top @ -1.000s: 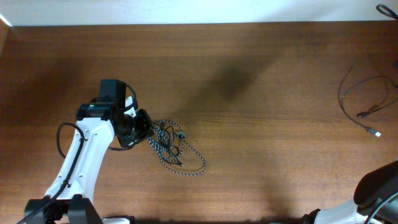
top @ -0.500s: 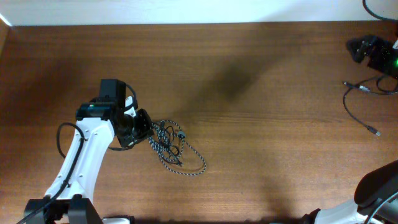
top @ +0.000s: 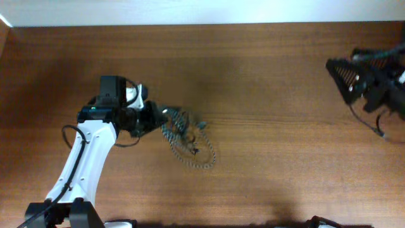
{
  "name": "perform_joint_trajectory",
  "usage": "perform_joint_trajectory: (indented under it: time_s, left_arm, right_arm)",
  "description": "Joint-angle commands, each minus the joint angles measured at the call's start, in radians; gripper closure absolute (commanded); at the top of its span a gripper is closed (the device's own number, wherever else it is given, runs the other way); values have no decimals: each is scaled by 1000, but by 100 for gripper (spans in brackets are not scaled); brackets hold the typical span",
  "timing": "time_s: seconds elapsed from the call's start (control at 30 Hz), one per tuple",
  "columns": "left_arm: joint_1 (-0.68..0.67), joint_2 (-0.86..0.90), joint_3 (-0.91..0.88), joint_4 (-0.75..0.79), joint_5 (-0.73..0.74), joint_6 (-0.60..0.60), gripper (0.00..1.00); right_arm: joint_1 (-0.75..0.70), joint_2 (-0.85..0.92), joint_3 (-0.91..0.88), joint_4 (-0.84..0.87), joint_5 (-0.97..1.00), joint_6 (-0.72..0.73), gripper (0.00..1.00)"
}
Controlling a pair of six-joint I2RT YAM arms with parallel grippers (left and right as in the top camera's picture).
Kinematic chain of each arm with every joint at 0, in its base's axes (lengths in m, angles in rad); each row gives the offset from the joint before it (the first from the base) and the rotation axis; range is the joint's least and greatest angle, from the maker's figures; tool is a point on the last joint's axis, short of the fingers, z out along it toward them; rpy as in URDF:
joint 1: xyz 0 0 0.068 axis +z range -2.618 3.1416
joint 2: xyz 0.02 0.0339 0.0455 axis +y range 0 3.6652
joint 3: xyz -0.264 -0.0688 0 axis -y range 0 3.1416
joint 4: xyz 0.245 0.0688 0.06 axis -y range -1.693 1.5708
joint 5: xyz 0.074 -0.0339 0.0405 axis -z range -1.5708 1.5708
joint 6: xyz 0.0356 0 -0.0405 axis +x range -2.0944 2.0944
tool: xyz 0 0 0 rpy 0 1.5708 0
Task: Untangle cables
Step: 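Bring the right gripper back and grasp braided cable loops beside left gripper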
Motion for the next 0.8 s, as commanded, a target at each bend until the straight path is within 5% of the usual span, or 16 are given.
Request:
perform_joint_trajectory:
  time_s: [0.0,0.1,0.23,0.3,0.5,0.63,0.77]
  left_arm:
    - [3,-84,13,74,307,253,100]
    - [3,-213,13,76,382,436,100]
    - [3,-476,13,102,374,507,100]
    - [3,-614,13,117,246,505,100]
    - [3,-779,13,113,-158,14,100]
    - [3,-774,12,113,-178,-114,100]
    - [3,-774,12,113,-177,-397,100]
  right_arm:
    - [6,2,0,-134,2,-7,1]
    - [48,46,-2,-296,-98,-40,1]
    - [303,115,-4,-354,-66,-183,1]
    - [460,183,-4,-361,28,-182,7]
    - [722,328,-4,-333,36,-183,24]
    - [820,336,-4,-289,36,-288,26]
    - [850,348,-4,-123,36,-119,41]
